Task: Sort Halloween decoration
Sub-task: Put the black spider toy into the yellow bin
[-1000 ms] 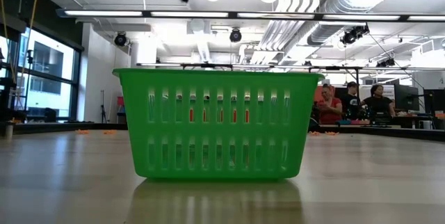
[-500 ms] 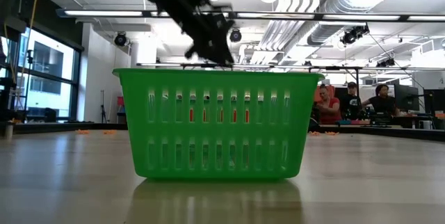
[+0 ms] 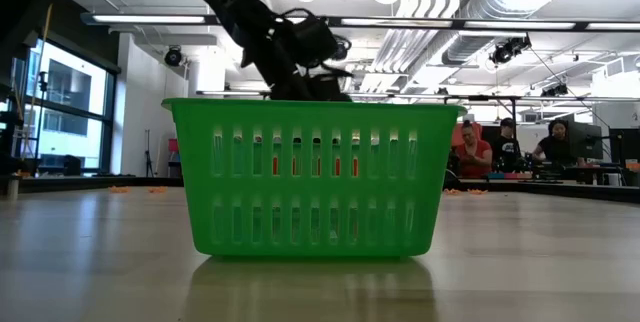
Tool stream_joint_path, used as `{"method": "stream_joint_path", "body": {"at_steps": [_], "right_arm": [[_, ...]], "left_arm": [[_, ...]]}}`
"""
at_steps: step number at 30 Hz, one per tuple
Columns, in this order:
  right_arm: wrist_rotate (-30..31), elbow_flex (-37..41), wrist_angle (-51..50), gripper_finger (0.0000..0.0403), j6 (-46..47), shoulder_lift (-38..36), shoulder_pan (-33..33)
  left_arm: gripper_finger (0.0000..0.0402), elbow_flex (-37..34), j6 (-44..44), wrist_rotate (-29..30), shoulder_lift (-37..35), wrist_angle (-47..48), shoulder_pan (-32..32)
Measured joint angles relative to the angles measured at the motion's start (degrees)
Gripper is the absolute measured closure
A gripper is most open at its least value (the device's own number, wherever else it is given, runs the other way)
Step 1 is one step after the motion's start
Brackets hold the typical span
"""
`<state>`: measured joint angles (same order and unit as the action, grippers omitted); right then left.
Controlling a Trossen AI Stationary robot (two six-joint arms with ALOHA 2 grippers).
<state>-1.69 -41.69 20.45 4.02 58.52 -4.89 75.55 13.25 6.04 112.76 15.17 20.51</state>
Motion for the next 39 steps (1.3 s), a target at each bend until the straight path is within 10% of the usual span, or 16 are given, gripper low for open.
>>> {"method": "stream_joint_path", "body": {"at_steps": [29,39], "right_arm": [[0.0,0.0,-0.5,0.0234,1.2,0.0,0.0],[20.7,0.0,-10.6,0.0234,38.4,0.2,-2.6]], "left_arm": [[0.0172,11.3,2.6,-6.6,-1.2,18.3,1.2],[0.0172,4.2,-12.9,-12.3,-10.8,6.4,-1.1]]}}
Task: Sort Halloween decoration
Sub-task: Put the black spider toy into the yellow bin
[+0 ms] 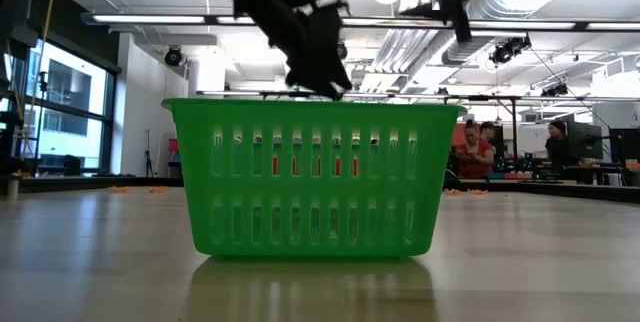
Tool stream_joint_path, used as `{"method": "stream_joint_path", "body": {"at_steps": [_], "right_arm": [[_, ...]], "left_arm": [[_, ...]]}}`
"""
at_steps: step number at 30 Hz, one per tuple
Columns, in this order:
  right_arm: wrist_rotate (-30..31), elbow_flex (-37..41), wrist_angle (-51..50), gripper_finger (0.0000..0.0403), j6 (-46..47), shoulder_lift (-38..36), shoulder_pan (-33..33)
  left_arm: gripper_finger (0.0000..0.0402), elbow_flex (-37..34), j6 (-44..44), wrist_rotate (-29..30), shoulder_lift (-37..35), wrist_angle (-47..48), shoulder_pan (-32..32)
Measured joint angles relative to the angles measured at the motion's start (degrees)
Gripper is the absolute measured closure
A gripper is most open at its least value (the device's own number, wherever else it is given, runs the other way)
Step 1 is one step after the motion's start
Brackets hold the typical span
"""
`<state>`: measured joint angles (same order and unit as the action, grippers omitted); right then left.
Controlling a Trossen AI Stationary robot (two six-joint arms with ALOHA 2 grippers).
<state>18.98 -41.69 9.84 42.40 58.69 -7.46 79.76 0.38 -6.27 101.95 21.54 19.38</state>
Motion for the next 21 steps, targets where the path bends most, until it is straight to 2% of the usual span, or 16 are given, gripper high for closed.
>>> {"method": "stream_joint_path", "body": {"at_steps": [4,7,10,17,21], "right_arm": [[-6.7,0.0,-2.7,0.0234,10.4,2.6,-5.1],[-13.7,0.0,-0.8,0.0234,12.9,7.1,-8.9],[-19.0,0.0,3.4,0.0234,13.1,12.5,-11.7],[-22.9,-6.1,4.5,0.0234,10.9,24.0,-13.6],[-24.0,-11.6,-0.5,0.0234,7.5,28.7,-13.5]], "left_arm": [[0.0172,-7.4,-8.8,8.3,-5.1,-7.5,-2.1],[0.0172,-11.4,-12.8,10.7,-7.4,-14.2,-2.6],[0.0172,-13.2,-12.9,11.5,-7.6,-17.5,-3.0],[0.0172,-13.6,-13.0,11.4,-5.2,-17.7,-3.0],[0.0172,-13.6,-11.7,12.5,-4.6,-17.8,-3.0]]}}
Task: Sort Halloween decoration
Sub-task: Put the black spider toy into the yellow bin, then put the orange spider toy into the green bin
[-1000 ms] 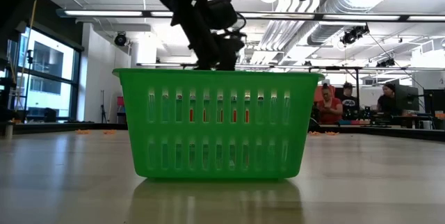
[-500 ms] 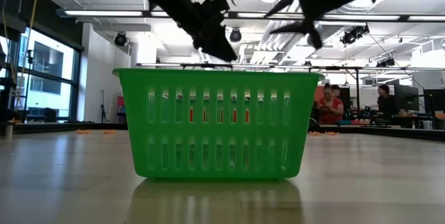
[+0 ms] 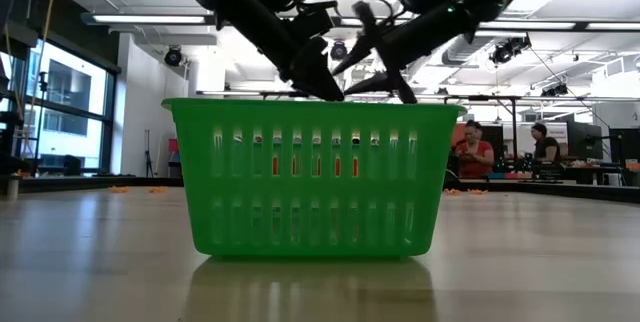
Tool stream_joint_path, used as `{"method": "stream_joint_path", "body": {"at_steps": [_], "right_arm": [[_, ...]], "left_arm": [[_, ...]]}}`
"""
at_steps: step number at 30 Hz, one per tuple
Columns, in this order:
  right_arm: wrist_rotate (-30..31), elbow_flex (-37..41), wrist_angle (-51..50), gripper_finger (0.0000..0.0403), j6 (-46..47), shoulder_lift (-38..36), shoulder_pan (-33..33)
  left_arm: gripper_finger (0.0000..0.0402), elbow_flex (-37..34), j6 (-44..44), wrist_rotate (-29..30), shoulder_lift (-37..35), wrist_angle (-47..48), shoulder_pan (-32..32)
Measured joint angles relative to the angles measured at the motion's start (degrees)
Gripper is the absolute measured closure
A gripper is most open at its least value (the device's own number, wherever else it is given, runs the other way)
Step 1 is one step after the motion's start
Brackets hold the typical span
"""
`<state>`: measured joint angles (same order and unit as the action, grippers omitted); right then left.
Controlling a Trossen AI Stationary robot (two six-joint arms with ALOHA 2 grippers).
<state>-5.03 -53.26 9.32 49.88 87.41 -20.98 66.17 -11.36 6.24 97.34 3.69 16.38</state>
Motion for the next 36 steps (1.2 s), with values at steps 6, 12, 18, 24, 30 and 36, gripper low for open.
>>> {"method": "stream_joint_path", "body": {"at_steps": [6,12,18,24,30,36], "right_arm": [[1.3,-6.6,-8.5,0.0234,-3.6,4.1,0.0],[3.5,-8.1,-11.9,0.0234,-3.9,5.2,-0.1],[3.8,-8.1,-13.0,0.0234,-3.9,5.6,-0.4],[2.8,-8.1,-12.8,0.0234,-6.4,5.3,-0.5],[1.9,-8.1,-11.2,0.0234,-15.5,-0.8,-1.8],[-2.5,-8.1,-12.9,0.0234,-26.7,-11.8,-1.8]], "left_arm": [[0.0172,0.0,0.3,0.5,-0.3,0.1,0.0],[0.0172,0.0,0.2,0.5,-1.4,1.7,0.0],[0.0172,0.1,0.2,0.1,-3.6,2.7,0.1],[0.0172,0.0,0.2,-0.7,-6.7,7.9,0.4],[0.0172,-0.2,2.6,-0.8,-16.1,15.0,1.5],[0.0172,-9.4,13.6,-4.4,-30.1,8.4,1.4]]}}
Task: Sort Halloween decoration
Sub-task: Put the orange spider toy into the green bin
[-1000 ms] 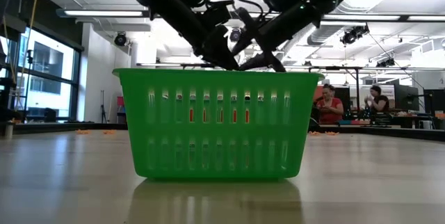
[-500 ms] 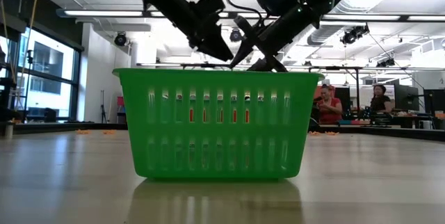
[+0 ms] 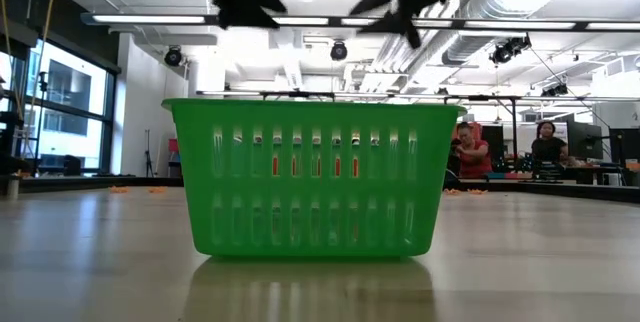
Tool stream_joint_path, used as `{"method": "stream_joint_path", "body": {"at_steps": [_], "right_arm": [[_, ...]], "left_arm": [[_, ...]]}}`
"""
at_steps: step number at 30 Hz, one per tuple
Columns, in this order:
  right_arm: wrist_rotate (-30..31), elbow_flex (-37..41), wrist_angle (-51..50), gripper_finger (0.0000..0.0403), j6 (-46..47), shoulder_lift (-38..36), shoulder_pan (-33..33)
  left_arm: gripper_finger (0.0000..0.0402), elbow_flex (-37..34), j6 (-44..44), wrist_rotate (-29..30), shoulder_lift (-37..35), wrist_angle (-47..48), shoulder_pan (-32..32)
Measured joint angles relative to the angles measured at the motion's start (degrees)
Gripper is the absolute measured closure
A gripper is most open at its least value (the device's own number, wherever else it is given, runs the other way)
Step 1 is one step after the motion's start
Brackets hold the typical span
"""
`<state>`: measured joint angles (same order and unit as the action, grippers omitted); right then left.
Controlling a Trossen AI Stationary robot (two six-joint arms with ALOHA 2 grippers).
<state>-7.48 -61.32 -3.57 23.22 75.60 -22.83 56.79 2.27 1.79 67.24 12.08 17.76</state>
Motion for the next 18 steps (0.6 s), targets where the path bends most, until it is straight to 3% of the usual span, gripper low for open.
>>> {"method": "stream_joint_path", "body": {"at_steps": [3,8,13,18], "right_arm": [[-1.3,0.0,-3.8,0.0234,-3.7,-5.3,2.0],[-1.6,0.0,-10.2,0.0234,-5.5,-11.6,9.4],[4.3,0.0,-9.8,0.0234,-8.9,-13.5,20.0],[8.2,0.0,-11.3,0.0234,-17.7,-12.6,26.6]], "left_arm": [[0.0172,-8.1,8.0,-3.0,-7.1,-10.7,-2.3],[0.0172,-18.2,15.3,-1.4,-15.5,-24.2,-9.6],[0.0172,-20.0,11.0,1.3,-18.9,-23.4,-14.9],[0.0172,-20.0,3.1,1.4,-19.5,-25.9,-16.9]]}}
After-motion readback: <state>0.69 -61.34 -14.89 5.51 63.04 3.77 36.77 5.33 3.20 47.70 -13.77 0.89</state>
